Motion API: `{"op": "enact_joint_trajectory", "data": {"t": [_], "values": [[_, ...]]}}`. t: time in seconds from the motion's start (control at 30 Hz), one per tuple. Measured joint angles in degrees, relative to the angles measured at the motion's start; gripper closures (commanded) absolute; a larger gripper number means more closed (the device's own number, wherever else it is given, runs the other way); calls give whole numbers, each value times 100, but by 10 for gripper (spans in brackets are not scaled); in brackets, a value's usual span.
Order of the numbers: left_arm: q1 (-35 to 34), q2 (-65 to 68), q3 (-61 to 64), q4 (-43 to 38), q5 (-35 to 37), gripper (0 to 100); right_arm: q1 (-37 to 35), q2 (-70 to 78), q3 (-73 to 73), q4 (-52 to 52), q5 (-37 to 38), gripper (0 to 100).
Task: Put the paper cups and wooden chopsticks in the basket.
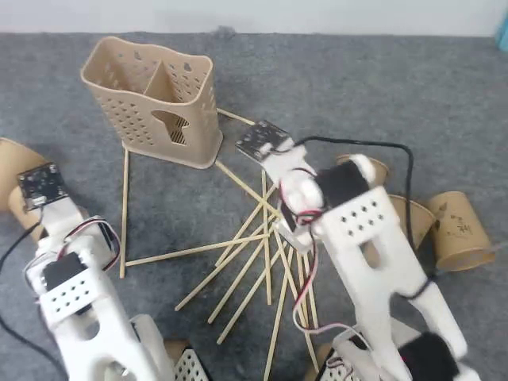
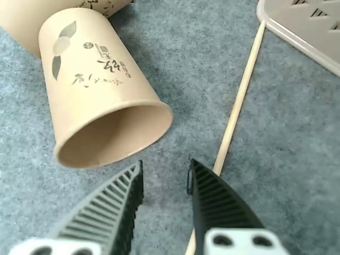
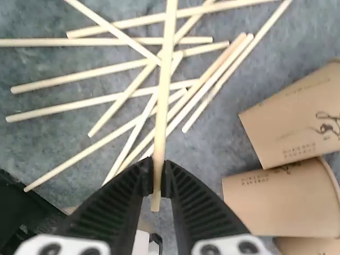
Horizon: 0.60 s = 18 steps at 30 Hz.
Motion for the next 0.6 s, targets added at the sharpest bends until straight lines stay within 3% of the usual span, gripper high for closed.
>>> {"op": "enact_joint_trajectory", "data": {"t": [0.2,0.4,0.6], "values": [[0,0,0,35,0,866,185,-774,809,18,202,965],[0,0,0,35,0,866,211,-1134,1758,-176,527,784],[0,0,0,35,0,866,202,-1231,1820,-202,791,802]]}}
